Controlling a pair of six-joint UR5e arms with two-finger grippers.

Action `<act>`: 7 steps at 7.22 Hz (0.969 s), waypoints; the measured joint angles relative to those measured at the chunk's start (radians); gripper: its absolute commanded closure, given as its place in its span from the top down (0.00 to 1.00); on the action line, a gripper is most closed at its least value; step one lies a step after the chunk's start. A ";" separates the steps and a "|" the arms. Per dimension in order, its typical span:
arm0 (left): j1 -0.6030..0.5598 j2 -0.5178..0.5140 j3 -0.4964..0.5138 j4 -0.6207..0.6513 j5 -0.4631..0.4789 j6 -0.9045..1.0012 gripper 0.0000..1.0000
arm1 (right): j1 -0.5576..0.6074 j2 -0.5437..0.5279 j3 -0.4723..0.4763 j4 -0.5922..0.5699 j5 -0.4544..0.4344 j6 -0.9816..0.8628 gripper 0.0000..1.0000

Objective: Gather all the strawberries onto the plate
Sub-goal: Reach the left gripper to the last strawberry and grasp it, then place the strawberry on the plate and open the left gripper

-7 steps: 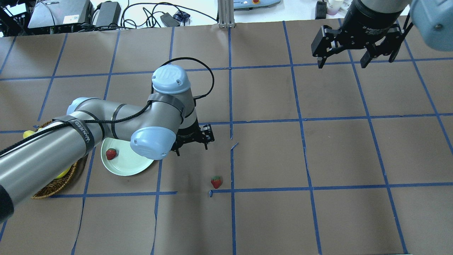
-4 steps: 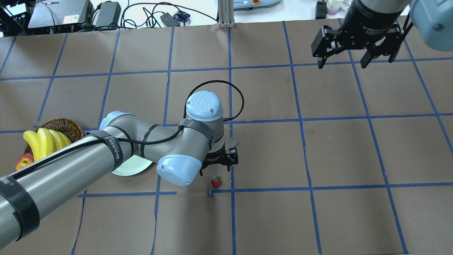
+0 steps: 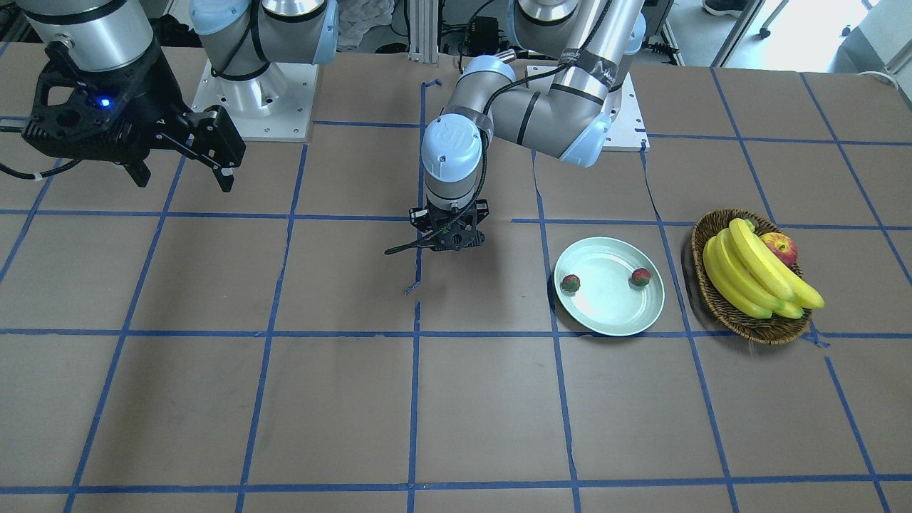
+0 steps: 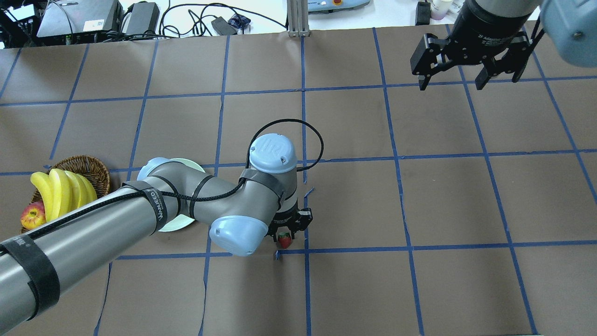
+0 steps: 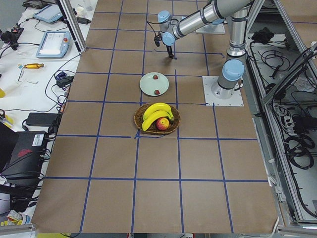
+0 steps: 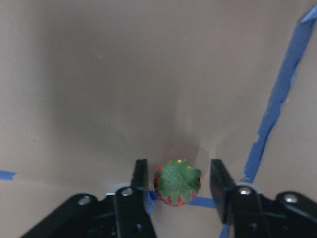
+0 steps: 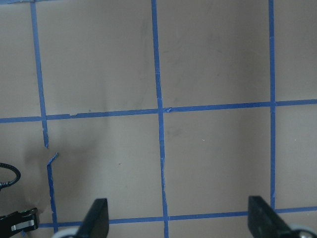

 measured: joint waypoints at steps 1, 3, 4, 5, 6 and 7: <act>0.000 -0.001 -0.003 0.000 0.002 0.001 0.31 | 0.000 0.000 0.000 0.000 0.000 0.000 1.00; 0.001 0.002 -0.001 -0.001 0.002 0.009 0.21 | 0.000 0.000 0.000 0.000 0.000 0.000 1.00; 0.008 0.012 0.007 -0.004 0.004 0.037 0.21 | 0.000 0.000 0.000 0.000 0.000 0.000 1.00; 0.049 0.029 0.021 -0.023 0.008 0.092 0.22 | 0.000 0.000 0.000 0.000 0.000 0.000 1.00; 0.121 0.045 0.033 -0.051 0.016 0.152 0.24 | 0.000 0.001 0.000 0.000 0.000 0.000 1.00; 0.211 0.062 0.039 -0.081 0.037 0.236 0.25 | 0.000 0.001 0.000 0.000 0.000 0.000 1.00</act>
